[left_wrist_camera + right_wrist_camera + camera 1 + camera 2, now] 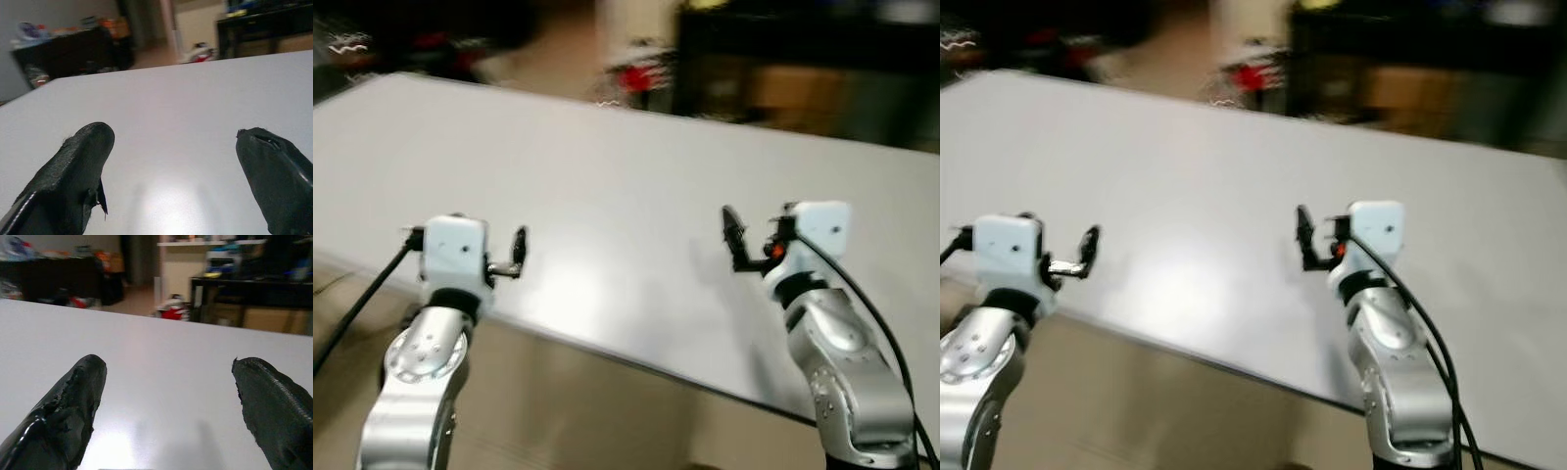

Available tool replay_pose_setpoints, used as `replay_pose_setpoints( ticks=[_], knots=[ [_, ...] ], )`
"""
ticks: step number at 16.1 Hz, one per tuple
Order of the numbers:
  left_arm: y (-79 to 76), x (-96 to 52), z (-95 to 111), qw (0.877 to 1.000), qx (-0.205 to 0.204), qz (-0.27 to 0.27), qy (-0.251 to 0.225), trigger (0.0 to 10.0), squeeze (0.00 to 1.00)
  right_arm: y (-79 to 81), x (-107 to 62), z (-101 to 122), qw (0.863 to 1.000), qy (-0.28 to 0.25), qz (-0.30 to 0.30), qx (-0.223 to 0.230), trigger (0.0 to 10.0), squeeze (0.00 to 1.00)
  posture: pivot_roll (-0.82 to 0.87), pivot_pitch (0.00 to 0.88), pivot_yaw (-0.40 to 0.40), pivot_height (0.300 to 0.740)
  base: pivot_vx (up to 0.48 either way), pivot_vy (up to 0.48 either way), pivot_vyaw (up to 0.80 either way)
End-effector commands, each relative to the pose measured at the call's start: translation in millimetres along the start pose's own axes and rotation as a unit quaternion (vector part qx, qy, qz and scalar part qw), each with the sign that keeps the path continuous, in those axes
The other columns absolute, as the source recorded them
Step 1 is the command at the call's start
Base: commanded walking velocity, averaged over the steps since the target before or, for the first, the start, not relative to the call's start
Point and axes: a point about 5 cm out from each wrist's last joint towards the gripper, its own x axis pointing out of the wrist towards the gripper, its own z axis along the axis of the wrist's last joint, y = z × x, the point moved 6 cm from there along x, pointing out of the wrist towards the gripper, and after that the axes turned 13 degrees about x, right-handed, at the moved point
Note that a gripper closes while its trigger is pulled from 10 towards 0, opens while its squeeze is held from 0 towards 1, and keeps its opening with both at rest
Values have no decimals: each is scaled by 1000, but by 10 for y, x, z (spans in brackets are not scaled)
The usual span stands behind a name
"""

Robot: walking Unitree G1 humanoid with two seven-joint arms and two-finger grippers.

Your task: Setting the table

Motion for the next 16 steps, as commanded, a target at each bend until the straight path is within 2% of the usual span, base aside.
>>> replay_pose_setpoints(
  ticks=[1,4,5,6,7,10,11,13,14,16],
  knots=[
    [7,-5,3,1000,6,0,1,10000,0,-37,14,-42,1000,7,-10,6,10000,1000,5,0,56,740,0,450,800],
    [27,4,3,1000,8,1,2,10000,0,-54,29,-29,1000,1,-19,9,10000,1000,5,0,61,740,0,469,800],
    [28,8,1,1000,7,1,2,10000,0,-58,35,-27,999,-1,-24,22,10000,957,5,0,61,740,0,480,0],
    [24,6,-4,1000,6,1,4,10000,0,-61,37,-36,999,2,-27,27,10000,0,1,0,64,740,0,469,0],
    [6,0,-15,1000,4,0,5,10000,0,-68,31,-103,999,20,-33,37,10000,0,-3,0,69,740,0,480,0],
    [-44,-6,3,1000,0,-10,2,10000,0,-131,-24,-113,999,5,-33,34,10000,0,-3,0,74,740,0,480,0],
    [-41,-15,0,1000,-2,-11,2,10000,0,-175,-48,-158,999,17,-43,28,10000,0,-3,0,73,740,0,480,0],
    [-36,-31,-42,1000,-5,-9,8,10000,0,-148,-83,-198,998,33,-24,38,10000,0,-2,0,66,740,0,480,0],
    [-35,-45,-63,1000,-4,-8,10,10000,0,-48,-105,-218,997,40,11,61,10000,0,1,0,61,740,0,469,0],
    [-19,-71,-79,1000,-1,-6,12,10000,0,45,-109,-231,996,41,37,63,10000,0,14,0,51,740,0,474,0]
  ],
)
